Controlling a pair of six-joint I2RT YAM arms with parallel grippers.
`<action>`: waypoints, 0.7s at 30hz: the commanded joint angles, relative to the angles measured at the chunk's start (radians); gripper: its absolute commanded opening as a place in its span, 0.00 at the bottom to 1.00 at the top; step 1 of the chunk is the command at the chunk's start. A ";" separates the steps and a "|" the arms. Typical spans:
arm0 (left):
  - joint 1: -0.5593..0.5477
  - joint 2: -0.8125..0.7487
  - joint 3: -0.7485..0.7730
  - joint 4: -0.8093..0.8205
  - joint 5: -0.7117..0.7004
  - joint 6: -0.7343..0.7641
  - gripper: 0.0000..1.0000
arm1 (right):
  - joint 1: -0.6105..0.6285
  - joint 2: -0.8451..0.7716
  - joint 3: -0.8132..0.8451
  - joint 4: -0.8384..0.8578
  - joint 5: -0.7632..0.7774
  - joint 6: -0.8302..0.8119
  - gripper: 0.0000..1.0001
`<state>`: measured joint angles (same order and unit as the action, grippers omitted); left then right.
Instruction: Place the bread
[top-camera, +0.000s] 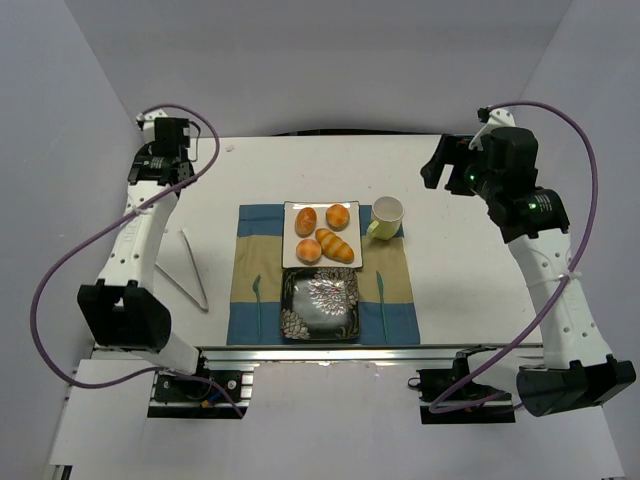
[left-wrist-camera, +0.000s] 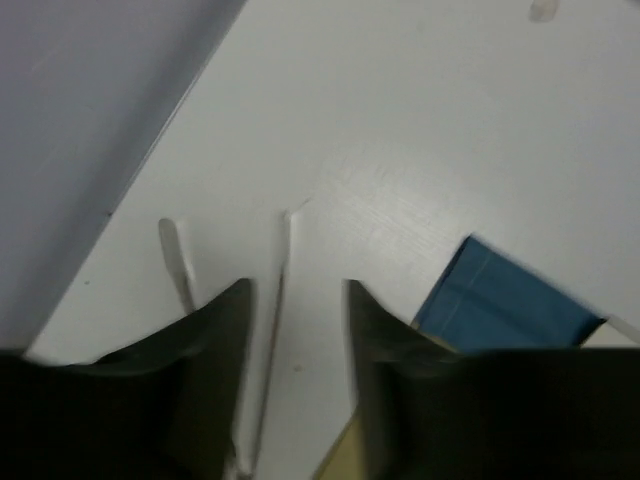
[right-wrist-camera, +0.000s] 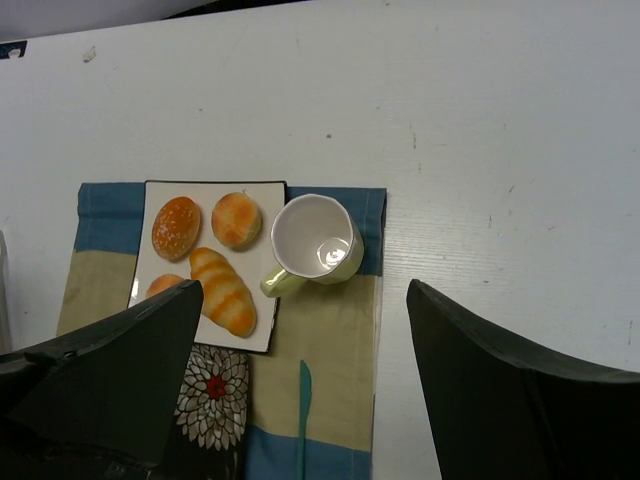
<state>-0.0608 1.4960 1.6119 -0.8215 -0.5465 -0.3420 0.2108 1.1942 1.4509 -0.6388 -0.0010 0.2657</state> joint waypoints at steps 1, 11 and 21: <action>0.001 -0.028 -0.001 -0.117 0.046 -0.084 0.39 | 0.010 -0.010 0.078 -0.034 0.059 -0.022 0.89; 0.010 0.015 -0.050 -0.425 0.162 -0.287 0.98 | 0.013 -0.100 -0.026 -0.078 0.061 -0.034 0.89; 0.285 -0.149 -0.394 -0.305 0.336 -0.256 0.98 | 0.019 -0.143 -0.119 -0.038 -0.060 0.017 0.89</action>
<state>0.2123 1.4101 1.2510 -1.1801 -0.2970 -0.6201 0.2195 1.0573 1.3506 -0.7216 -0.0120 0.2649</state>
